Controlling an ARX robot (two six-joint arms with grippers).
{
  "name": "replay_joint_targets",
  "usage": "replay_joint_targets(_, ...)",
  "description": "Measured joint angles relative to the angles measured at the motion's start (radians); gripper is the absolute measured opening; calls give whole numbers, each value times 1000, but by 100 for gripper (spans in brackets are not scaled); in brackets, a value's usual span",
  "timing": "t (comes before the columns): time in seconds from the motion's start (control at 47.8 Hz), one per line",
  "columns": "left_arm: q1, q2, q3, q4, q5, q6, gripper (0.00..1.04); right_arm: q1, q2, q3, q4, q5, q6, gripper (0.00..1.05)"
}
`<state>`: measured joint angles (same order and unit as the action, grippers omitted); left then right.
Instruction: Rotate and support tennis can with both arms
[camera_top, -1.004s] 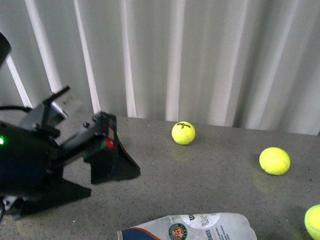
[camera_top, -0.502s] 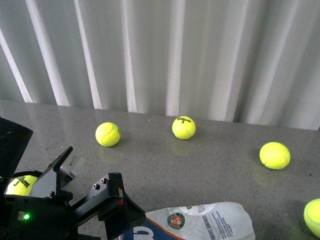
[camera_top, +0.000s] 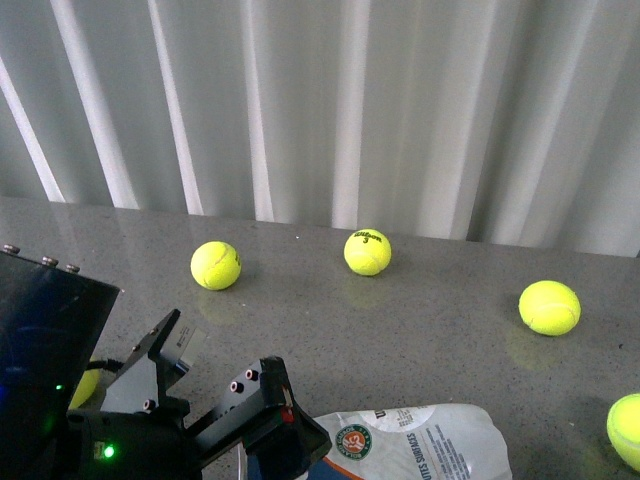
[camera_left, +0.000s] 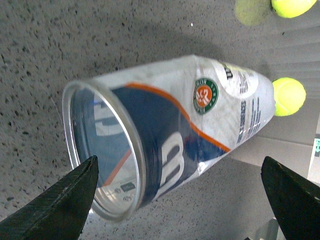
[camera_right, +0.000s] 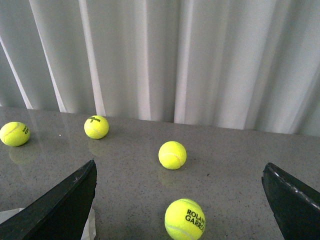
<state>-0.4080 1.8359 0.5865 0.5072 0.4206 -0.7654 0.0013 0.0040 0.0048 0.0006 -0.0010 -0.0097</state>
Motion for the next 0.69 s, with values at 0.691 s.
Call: replay_joint_targets(0.691, -79, 52, -49, 148, -55, -95, 59, 0, 0, 0, 0, 0, 0, 98)
